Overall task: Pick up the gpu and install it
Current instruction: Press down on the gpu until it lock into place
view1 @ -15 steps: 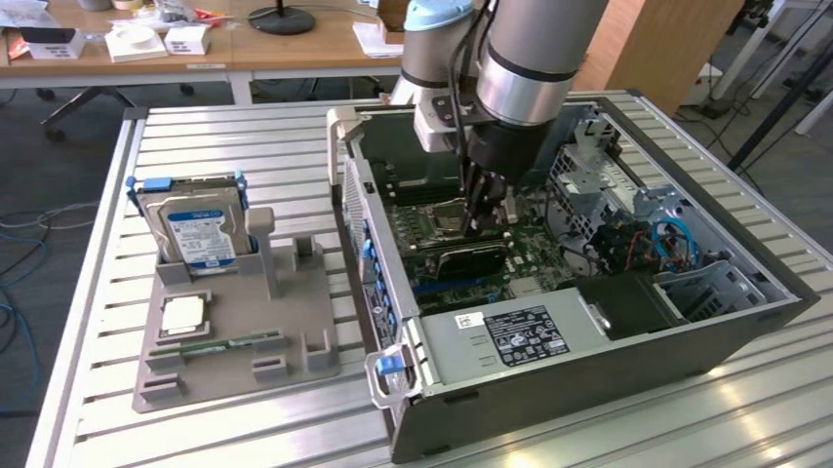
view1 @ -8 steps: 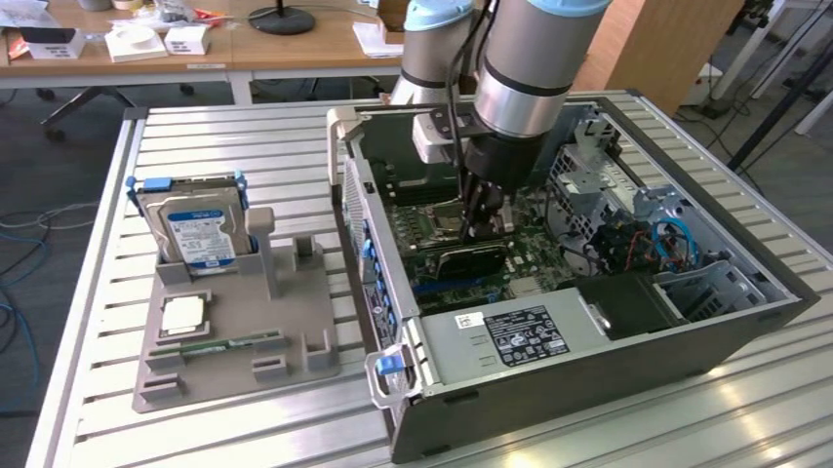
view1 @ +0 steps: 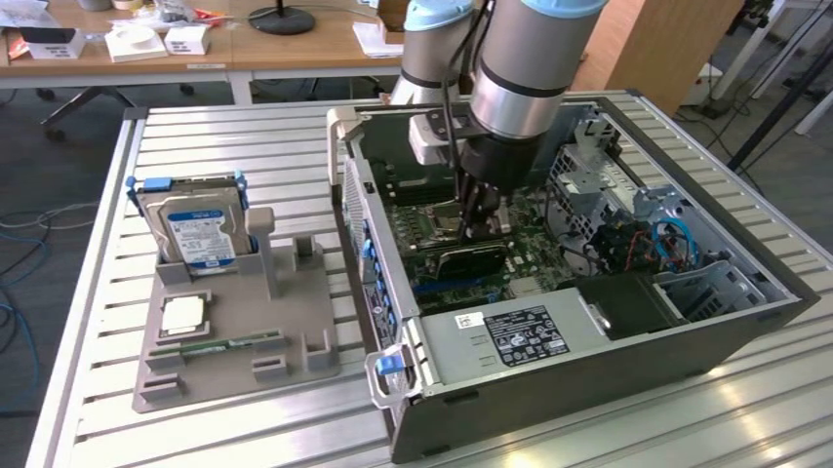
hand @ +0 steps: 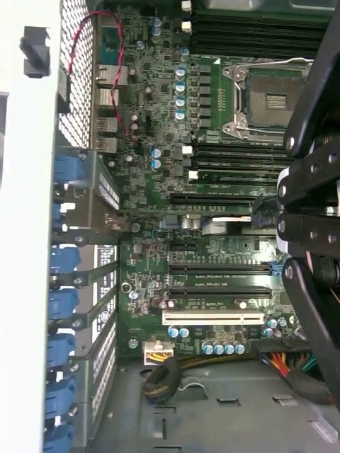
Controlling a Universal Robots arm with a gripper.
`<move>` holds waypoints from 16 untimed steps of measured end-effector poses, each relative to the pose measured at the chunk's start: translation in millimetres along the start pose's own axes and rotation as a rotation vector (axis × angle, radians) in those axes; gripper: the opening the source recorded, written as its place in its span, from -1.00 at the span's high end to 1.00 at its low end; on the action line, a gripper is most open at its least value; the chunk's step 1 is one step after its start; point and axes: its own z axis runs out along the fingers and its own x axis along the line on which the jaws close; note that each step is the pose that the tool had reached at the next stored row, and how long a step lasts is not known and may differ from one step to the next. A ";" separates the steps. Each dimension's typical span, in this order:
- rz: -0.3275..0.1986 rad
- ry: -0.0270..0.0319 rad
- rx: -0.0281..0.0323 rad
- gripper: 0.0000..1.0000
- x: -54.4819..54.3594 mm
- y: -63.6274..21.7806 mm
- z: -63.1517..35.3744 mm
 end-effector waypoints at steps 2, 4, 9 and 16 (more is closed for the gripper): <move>0.000 0.0002 -0.0002 0.80 0.2 0.5 1.3; 0.000 0.0001 -0.0002 0.80 0.4 0.6 4.7; 0.000 0.0002 -0.0002 0.80 0.7 0.7 9.3; 0.000 -0.0007 -0.0001 0.80 -0.2 4.3 10.3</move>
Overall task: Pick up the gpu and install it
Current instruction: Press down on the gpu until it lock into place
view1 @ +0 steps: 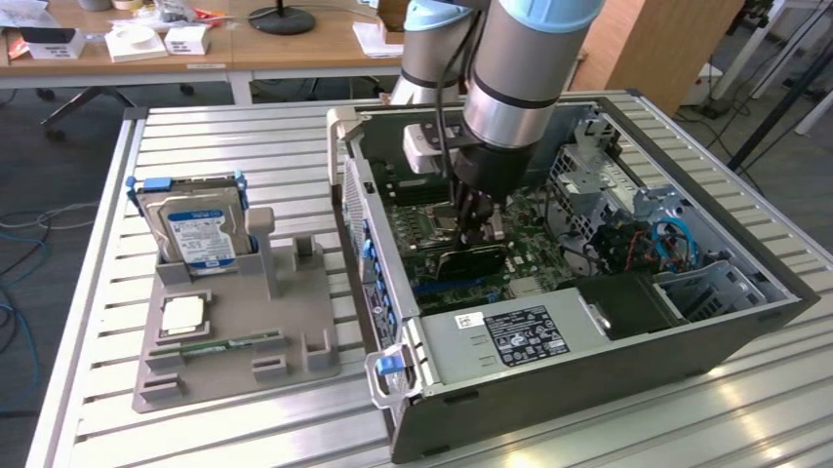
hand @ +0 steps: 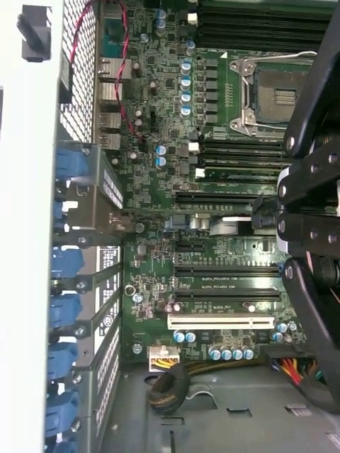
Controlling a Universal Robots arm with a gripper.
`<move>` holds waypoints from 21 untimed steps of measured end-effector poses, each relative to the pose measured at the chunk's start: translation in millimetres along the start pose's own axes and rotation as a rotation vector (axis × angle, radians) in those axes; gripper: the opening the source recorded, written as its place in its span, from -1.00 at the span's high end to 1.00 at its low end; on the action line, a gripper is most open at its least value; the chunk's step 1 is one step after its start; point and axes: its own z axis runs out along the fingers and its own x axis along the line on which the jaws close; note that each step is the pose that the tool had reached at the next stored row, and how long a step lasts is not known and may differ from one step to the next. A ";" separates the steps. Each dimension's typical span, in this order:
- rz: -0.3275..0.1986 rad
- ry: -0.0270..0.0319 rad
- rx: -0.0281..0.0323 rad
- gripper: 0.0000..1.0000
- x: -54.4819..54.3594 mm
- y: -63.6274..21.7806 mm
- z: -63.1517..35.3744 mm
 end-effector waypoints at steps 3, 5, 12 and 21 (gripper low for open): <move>0.000 -0.0004 0.0001 0.80 -0.6 0.6 0.4; 0.000 -0.0004 0.0000 0.80 -0.6 0.6 0.4; 0.000 -0.0004 0.0001 0.80 -1.1 0.7 0.9; 0.000 -0.0019 0.0000 0.80 -0.9 0.7 4.3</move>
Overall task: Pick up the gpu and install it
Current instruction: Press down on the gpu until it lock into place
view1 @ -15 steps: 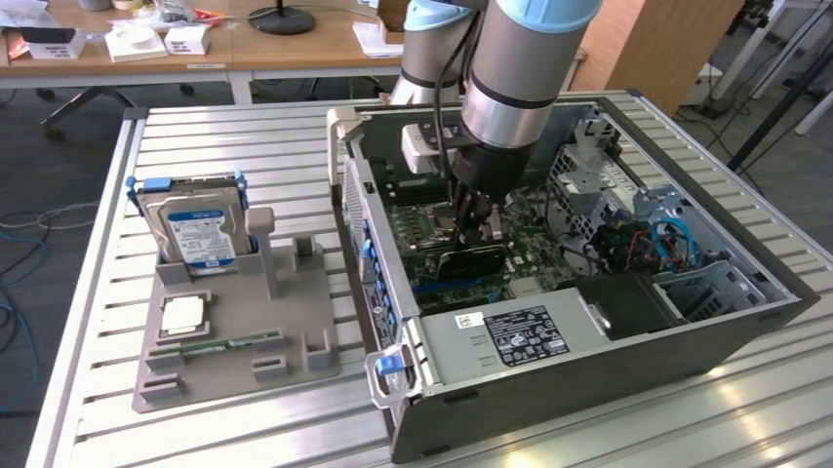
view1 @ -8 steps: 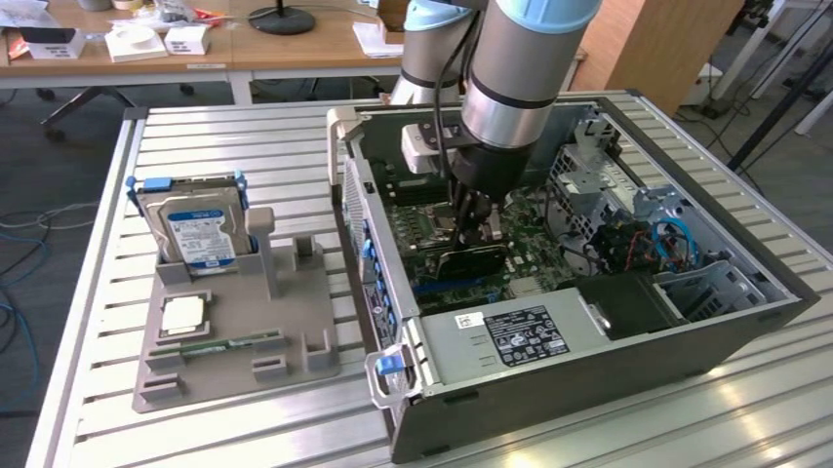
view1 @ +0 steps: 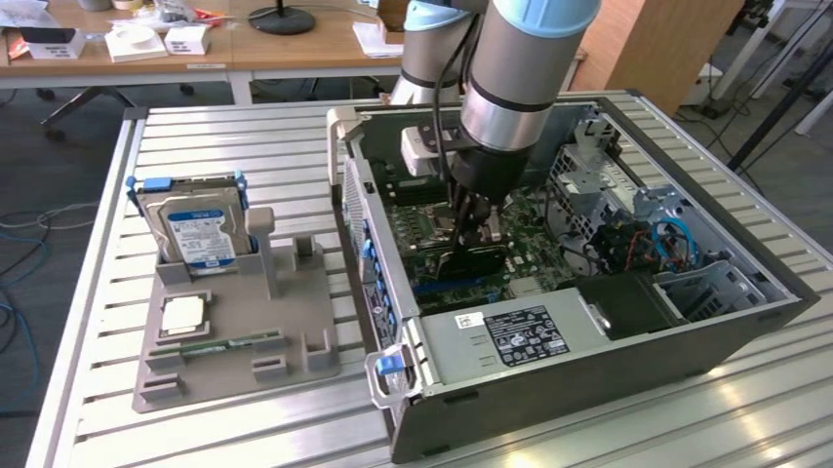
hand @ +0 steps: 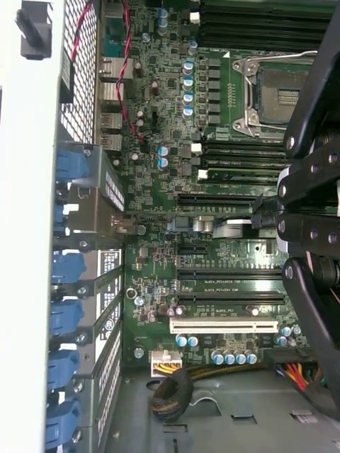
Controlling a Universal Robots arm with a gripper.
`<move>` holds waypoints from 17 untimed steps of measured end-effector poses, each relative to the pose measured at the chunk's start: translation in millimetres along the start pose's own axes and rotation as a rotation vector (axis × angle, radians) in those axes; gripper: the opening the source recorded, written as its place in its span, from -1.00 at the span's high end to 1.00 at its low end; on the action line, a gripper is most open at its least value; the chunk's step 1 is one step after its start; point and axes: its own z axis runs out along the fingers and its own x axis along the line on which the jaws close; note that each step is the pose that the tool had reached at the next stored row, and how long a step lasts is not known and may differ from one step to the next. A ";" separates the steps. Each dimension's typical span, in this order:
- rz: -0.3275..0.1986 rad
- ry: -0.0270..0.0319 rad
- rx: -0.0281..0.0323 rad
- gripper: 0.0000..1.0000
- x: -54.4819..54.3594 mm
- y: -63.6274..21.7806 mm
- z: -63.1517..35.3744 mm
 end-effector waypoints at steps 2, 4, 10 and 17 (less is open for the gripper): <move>0.000 0.0001 -0.0001 0.80 0.0 0.0 0.1; 0.000 0.0001 -0.0001 0.80 0.0 0.0 0.1; 0.000 -0.0001 -0.0001 0.80 0.1 0.0 1.5; 0.000 -0.0002 0.0000 0.80 0.1 0.0 1.8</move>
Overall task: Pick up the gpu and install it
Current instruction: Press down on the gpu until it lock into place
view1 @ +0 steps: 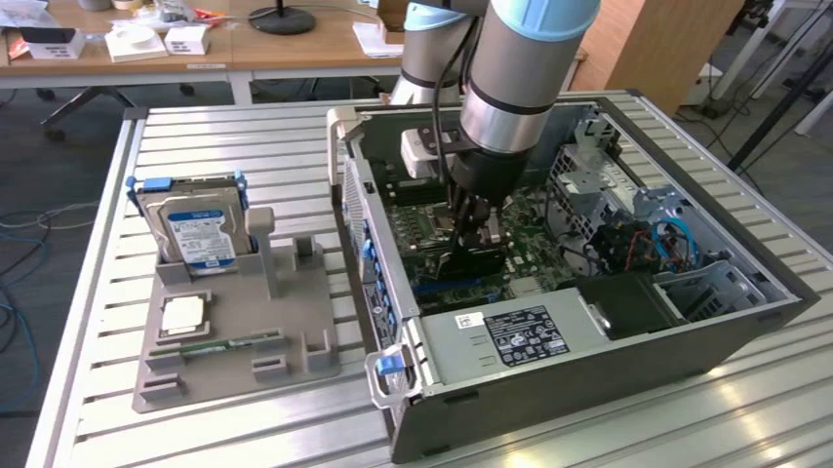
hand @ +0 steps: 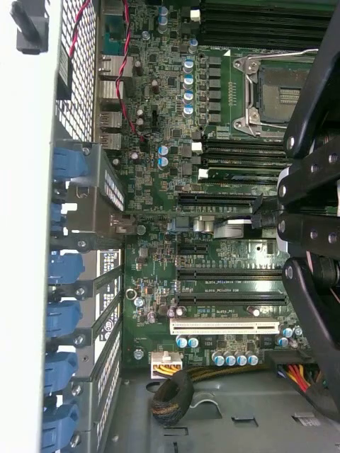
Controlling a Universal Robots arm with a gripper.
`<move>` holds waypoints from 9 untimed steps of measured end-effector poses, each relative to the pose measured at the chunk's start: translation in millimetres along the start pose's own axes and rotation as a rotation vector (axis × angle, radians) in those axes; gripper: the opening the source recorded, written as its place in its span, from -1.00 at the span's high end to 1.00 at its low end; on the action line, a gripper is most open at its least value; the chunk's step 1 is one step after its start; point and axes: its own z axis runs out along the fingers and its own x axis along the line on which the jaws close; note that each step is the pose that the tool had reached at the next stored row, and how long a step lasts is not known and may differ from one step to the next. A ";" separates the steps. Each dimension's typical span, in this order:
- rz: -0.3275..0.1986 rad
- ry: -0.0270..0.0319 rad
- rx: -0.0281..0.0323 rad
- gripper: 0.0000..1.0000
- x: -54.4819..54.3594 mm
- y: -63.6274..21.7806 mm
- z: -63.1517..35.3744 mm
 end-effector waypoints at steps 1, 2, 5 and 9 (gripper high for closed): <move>0.000 0.0000 0.0000 0.80 0.0 0.0 0.0; 0.000 0.0000 0.0000 0.80 0.0 0.0 0.1; 0.000 0.0000 -0.0001 0.80 0.1 0.0 1.0; 0.000 -0.0001 -0.0001 0.80 0.1 0.0 1.3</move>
